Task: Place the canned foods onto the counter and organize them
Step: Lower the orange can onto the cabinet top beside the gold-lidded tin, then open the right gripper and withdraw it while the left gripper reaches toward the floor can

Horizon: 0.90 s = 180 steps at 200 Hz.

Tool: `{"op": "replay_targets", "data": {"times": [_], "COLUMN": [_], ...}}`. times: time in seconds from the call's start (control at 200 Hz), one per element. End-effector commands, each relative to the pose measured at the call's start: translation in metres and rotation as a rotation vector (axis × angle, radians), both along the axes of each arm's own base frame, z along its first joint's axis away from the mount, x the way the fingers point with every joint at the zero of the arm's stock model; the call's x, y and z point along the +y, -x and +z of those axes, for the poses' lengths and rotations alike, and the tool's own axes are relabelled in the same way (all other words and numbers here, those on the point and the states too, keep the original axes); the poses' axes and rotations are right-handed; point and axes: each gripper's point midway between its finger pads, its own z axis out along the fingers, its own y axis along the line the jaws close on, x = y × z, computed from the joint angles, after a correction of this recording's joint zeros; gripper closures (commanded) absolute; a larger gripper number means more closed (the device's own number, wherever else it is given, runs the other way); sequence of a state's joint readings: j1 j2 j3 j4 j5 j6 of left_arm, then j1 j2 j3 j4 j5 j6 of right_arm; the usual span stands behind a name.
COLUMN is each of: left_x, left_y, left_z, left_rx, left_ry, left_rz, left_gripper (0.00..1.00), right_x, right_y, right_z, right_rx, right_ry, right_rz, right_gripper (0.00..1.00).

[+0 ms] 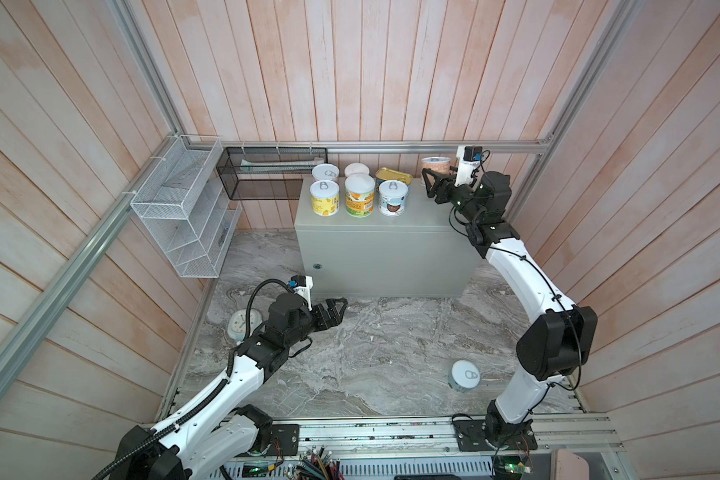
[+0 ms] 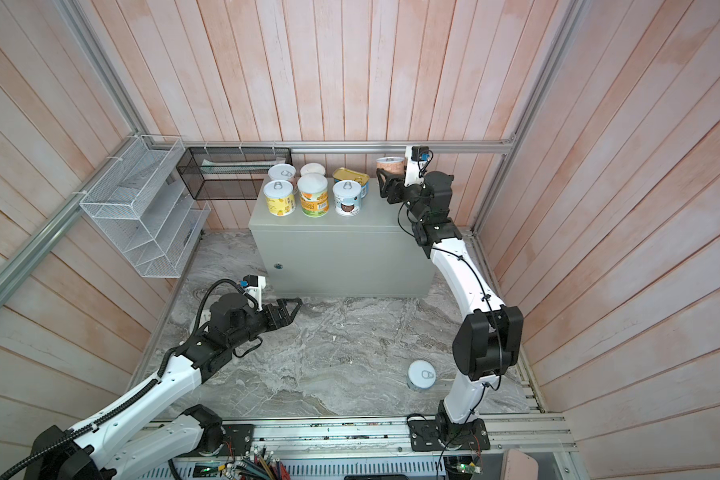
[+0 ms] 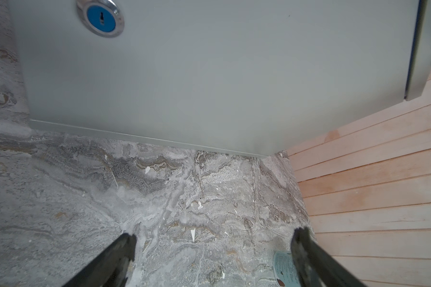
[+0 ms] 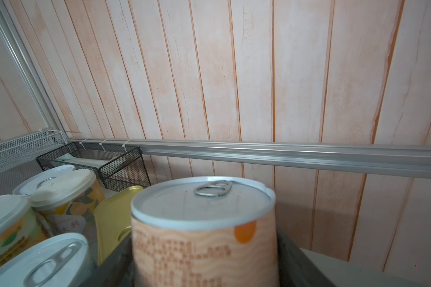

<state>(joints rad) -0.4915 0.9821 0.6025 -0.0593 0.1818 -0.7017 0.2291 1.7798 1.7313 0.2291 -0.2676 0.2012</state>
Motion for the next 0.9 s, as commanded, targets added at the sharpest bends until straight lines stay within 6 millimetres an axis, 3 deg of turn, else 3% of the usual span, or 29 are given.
{"op": "replay_targets", "data": {"times": [0.0, 0.24, 0.525, 0.7, 0.895], "left_x": [0.003, 0.003, -0.005, -0.018, -0.047], "left_y": [0.0, 0.0, -0.003, -0.004, 0.01], "left_z": [0.002, 0.004, 0.006, 0.003, 0.009], "left_rx": [-0.003, -0.005, -0.01, -0.002, -0.066], "left_ry": [0.005, 0.012, 0.022, 0.009, -0.056], "left_rz": [0.015, 0.021, -0.015, -0.055, -0.158], "left_gripper": [0.0, 0.0, 0.0, 0.0, 0.0], "right_x": [-0.006, -0.005, -0.013, -0.036, -0.073], "right_y": [0.003, -0.005, 0.0, 0.021, 0.071], "right_z": [0.045, 0.028, 0.021, 0.03, 0.037], "right_rx": [-0.126, -0.084, -0.039, -0.047, -0.061], "right_ry": [-0.026, -0.039, -0.033, -0.071, -0.1], "right_rz": [-0.02, -0.022, -0.044, -0.085, -0.196], "right_gripper": [0.33, 0.32, 0.08, 0.07, 0.06]}}
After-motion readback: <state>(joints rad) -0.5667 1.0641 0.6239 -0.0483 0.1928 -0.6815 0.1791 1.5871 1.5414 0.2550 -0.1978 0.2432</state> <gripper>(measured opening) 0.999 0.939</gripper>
